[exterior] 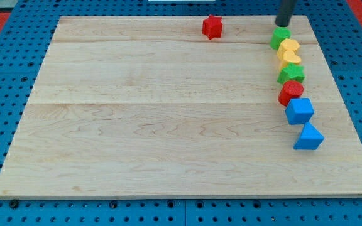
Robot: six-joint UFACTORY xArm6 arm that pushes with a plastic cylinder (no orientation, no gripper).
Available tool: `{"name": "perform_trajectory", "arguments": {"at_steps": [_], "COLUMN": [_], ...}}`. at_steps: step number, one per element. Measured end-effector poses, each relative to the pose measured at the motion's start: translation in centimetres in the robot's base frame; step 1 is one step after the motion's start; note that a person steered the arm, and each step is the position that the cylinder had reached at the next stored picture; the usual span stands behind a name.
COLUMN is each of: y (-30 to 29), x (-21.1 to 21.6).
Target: Slide the green cube closer to the red star
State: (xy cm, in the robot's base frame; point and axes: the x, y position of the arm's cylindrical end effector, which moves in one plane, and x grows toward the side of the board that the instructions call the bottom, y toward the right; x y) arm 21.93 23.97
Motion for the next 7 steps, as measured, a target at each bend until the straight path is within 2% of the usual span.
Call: {"name": "perform_trajectory", "arguments": {"at_steps": [1, 3, 5, 7], "y": [2.0, 1.0, -3.1, -7.7], "x": [1.5, 4.4, 5.9, 5.2]}}
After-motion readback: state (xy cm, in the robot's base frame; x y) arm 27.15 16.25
